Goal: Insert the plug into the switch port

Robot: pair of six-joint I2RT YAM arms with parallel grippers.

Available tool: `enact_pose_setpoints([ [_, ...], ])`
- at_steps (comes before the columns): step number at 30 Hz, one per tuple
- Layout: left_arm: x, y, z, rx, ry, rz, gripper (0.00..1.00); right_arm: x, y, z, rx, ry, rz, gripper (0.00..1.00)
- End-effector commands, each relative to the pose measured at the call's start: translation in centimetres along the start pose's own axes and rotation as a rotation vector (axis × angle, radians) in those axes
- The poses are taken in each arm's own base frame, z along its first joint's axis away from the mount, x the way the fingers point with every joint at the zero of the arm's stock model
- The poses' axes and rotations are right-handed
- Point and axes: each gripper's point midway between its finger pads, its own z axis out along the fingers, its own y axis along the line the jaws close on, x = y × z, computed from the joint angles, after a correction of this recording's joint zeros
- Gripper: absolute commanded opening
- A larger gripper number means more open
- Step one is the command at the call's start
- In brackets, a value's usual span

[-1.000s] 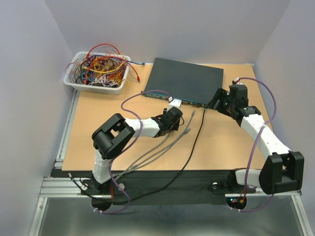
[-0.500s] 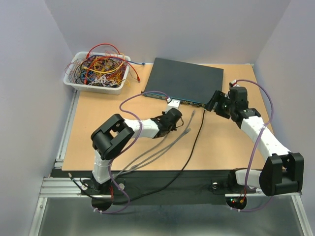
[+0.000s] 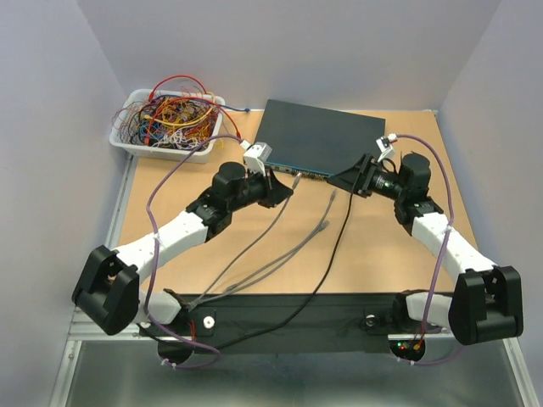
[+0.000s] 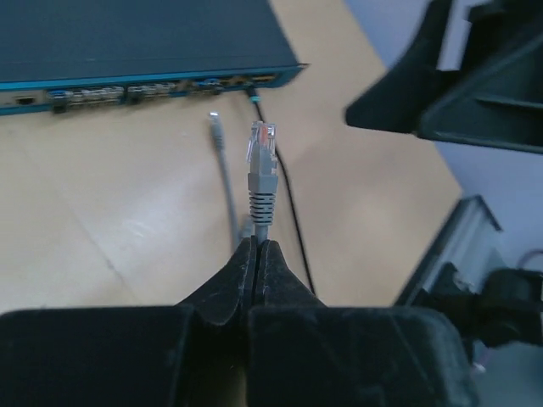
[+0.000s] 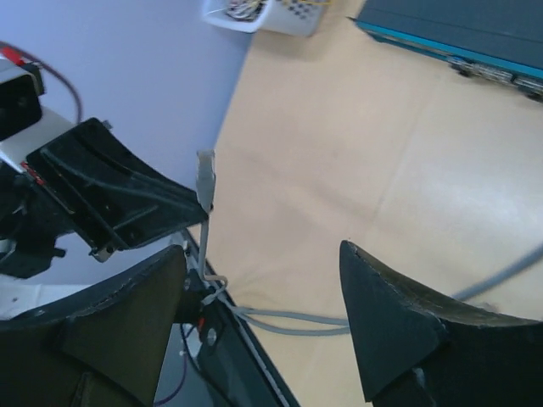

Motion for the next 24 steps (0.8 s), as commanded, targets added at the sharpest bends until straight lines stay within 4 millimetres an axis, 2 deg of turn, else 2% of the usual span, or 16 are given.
enact_pose_setpoints([
  [1,0.8,-4.6,-2.0,0.256,0.054,-0.039,0.00,-0.4,5.7,0.1,-0.255,0.021,-0.073,0.78],
  [2,0.6,-5.3,-2.3,0.289,0.051,-0.051,0.00,-0.3,6.8,0.1,-0.297,0.018,-0.083,0.78],
  [6,0.1,-6.8,-3.3,0.367,0.032,-0.078,0.00,0.2,9.0,0.7,-0.349,0.017,-0.130,0.78],
  [11,-0.3,-8.4,-4.1,0.453,0.011,-0.116,0.00,1.3,9.6,2.1,-0.370,0.051,-0.128,0.72],
  [18,-0.9,-9.4,-4.7,0.508,-0.007,-0.138,0.00,2.7,9.8,2.7,-0.368,0.072,-0.138,0.67],
  [19,-1.1,-9.5,-4.8,0.517,-0.013,-0.136,0.00,2.8,9.9,2.6,-0.368,0.067,-0.143,0.65],
  [20,-1.1,-9.7,-4.9,0.523,-0.012,-0.140,0.00,2.8,9.9,2.5,-0.364,0.061,-0.145,0.55],
  [22,-1.1,-9.6,-4.9,0.523,-0.011,-0.151,0.00,2.7,10.1,2.2,-0.365,0.048,-0.152,0.45],
  [23,-1.1,-9.7,-4.9,0.529,-0.013,-0.160,0.00,2.7,10.3,2.1,-0.369,0.045,-0.158,0.37],
  [24,-1.2,-9.8,-5.0,0.536,-0.015,-0.166,0.00,2.7,10.4,2.1,-0.371,0.041,-0.161,0.35],
])
